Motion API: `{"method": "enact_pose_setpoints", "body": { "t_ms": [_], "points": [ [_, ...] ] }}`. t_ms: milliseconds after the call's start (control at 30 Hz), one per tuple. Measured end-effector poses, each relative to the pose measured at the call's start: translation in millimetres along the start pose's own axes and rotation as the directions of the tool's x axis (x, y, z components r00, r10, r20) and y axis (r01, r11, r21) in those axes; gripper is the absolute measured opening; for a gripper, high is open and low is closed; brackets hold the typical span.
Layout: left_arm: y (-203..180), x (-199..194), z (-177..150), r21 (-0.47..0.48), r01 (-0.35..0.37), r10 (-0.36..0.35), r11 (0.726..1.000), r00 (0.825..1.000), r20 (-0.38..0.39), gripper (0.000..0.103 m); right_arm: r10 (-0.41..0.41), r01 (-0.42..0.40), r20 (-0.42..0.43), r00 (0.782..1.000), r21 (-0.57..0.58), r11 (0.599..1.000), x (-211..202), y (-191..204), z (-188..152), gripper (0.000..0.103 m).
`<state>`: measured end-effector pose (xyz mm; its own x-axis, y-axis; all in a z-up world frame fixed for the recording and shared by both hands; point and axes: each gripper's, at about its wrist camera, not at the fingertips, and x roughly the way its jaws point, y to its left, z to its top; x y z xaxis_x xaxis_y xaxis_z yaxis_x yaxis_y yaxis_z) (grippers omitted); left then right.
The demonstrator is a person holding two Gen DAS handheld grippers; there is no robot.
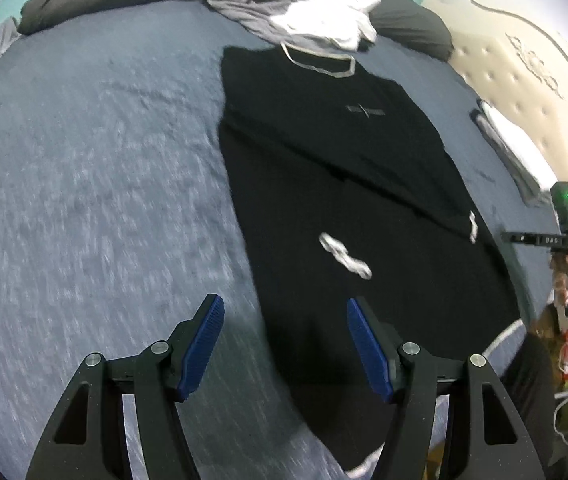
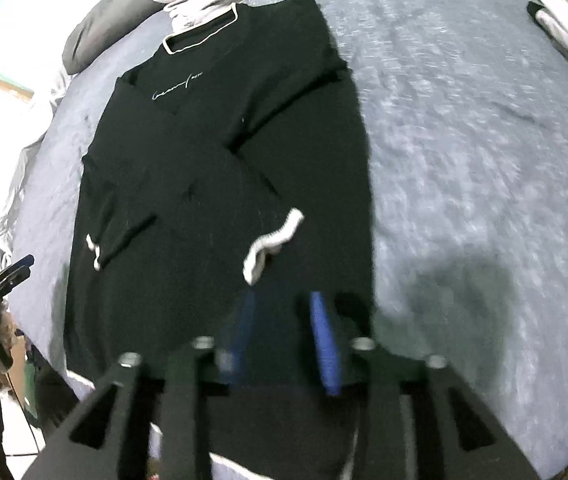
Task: Fold clothes
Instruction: 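Grasp the white-trimmed sweater hem with both grippers side by side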
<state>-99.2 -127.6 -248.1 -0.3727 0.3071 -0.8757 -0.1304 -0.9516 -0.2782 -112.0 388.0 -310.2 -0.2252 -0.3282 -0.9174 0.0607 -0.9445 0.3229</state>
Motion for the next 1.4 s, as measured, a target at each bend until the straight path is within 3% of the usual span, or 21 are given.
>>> {"method": "enact_pose_setpoints", "body": {
  "t_ms": [167, 500, 800, 1167, 1300, 1400],
  "points": [
    [-17.1, -0.7, -26.1, 0.008, 0.019, -0.018, 1.000, 0.998, -0.066, 0.074, 0.020, -0.020, 0.007, 1.000, 0.018, 1.000, -17.9, -19.8, -23.7, 0.038],
    [-27.6, 20.7, -73.5, -0.037, 0.021, -0.028, 0.999, 0.981, -0.191, 0.074, 0.042, -0.041, -0.032, 0.999, 0.022, 0.999, -19.6, -25.6, -75.2, 0.045],
    [-21.4, 30.3, -91.1, -0.097, 0.045, -0.065, 0.994, 0.975, -0.211, 0.074, 0.031, -0.031, -0.093, 0.995, -0.008, 0.999, -4.0, -18.7, -91.8, 0.047],
    [-27.8, 44.4, -105.5, -0.107, 0.096, -0.120, 0.990, 0.962, -0.247, 0.073, 0.043, -0.042, -0.139, 0.989, 0.005, 0.999, 13.8, -19.7, -98.6, 0.047],
    [-32.2, 45.3, -107.8, -0.096, 0.113, -0.134, 0.989, 0.960, -0.246, 0.050, 0.039, -0.039, -0.147, 0.988, 0.006, 0.999, 17.2, -18.7, -97.3, 0.047],
    [-34.9, 44.5, -109.0, -0.087, 0.117, -0.135, 0.989, 0.960, -0.245, 0.044, 0.041, -0.041, -0.149, 0.988, 0.005, 0.999, 19.1, -16.7, -95.7, 0.047]
  ]
}}
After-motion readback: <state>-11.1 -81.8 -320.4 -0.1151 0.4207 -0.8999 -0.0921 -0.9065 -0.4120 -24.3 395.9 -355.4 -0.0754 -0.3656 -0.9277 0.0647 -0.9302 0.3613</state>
